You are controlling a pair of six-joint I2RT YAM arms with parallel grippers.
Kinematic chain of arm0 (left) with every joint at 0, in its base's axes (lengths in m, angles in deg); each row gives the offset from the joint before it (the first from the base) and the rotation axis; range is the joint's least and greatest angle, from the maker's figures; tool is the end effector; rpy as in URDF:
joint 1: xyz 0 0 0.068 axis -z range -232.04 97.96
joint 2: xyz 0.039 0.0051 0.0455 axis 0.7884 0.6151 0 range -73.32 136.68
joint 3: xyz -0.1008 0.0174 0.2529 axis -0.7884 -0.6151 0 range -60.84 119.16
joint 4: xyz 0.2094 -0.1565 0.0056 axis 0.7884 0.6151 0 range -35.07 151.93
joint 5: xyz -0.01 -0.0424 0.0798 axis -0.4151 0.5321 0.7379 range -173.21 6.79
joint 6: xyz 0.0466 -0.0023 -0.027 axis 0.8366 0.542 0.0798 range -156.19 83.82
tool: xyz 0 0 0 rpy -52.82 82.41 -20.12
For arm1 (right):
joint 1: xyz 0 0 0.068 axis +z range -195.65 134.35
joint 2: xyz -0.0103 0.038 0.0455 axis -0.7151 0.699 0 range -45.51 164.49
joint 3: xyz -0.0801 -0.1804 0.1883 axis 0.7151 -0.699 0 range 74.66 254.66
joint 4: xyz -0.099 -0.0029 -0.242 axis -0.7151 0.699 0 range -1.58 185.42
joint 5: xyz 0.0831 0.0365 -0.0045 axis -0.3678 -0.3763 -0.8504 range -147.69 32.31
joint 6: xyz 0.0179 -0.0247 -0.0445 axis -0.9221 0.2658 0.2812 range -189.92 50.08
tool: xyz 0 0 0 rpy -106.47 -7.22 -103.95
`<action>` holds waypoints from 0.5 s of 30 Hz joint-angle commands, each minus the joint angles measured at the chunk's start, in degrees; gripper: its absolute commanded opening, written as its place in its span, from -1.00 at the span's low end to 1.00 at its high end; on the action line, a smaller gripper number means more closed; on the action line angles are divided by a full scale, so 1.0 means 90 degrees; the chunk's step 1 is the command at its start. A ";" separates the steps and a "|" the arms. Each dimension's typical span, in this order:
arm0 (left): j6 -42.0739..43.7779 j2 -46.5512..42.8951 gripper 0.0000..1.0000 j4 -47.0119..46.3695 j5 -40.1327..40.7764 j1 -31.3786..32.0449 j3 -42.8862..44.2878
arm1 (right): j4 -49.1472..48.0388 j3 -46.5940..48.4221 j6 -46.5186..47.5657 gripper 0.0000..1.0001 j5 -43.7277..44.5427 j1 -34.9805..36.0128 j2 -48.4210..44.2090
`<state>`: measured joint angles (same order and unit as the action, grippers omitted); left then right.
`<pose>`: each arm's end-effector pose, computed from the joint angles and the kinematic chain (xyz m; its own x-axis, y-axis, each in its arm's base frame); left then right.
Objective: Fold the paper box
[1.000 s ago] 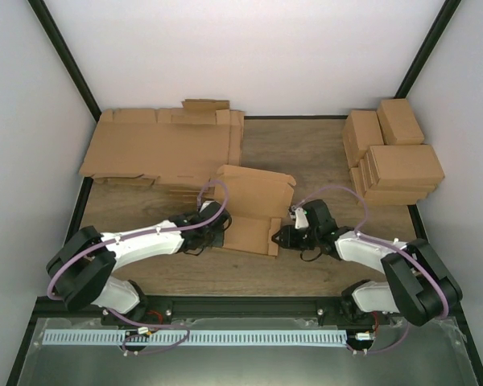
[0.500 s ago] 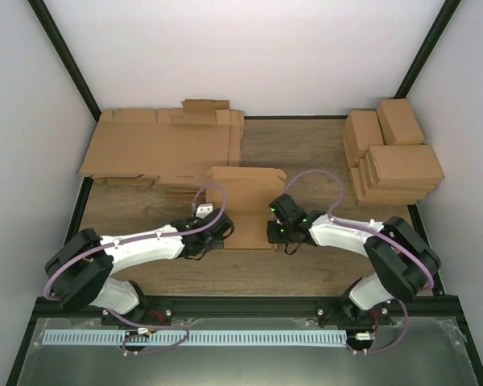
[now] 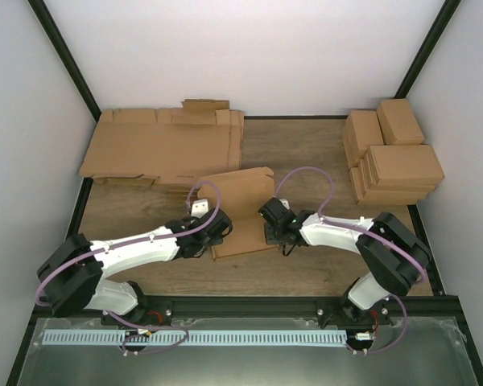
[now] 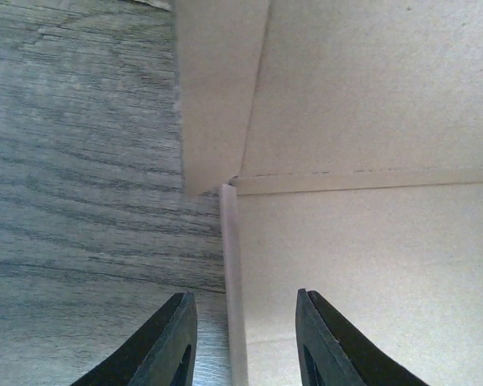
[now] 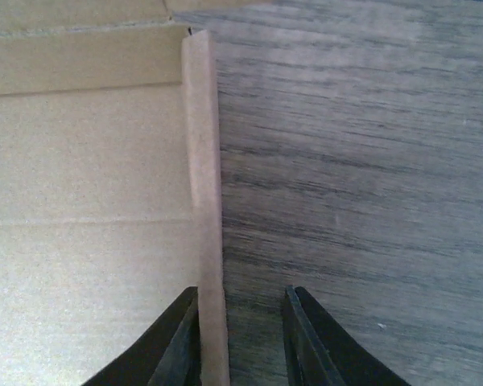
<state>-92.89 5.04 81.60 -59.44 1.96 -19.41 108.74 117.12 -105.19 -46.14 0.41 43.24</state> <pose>0.1561 -0.1906 0.1773 -0.8198 -0.1730 -0.5458 -0.0915 0.9806 -0.1734 0.1925 0.1895 0.1418 -0.8955 -0.1139 -0.4303 -0.1632 0.9834 0.0792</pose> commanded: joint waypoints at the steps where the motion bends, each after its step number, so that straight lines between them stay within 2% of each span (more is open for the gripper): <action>1: 0.0138 0.0077 -0.26 -0.0030 0.0150 -0.0054 0.0060 | 0.0262 -0.0044 0.0145 -0.42 0.0318 0.0014 -0.0095; 3: 0.0081 0.0206 -0.17 0.0079 0.0186 -0.0058 0.0151 | 0.0239 0.0009 0.0198 -0.42 0.0344 0.0018 -0.0074; 6: 0.0017 0.0337 0.16 0.0109 0.0166 -0.0062 0.0154 | 0.0134 0.0038 0.0289 -0.41 0.0464 0.0019 -0.0016; 10: 0.0055 0.0442 0.17 -0.0164 -0.0010 -0.0058 0.0049 | -0.0182 0.0045 0.0492 -0.39 0.0511 0.0001 0.0011; 15: 0.0178 0.0673 -0.01 -0.0366 -0.0052 -0.0076 0.0128 | -0.0410 0.0166 0.0666 -0.31 0.0516 -0.0034 0.0096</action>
<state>-92.37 9.33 80.58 -59.70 1.56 -19.15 107.47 116.88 -101.01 -43.50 0.32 43.15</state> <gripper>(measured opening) 0.530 0.325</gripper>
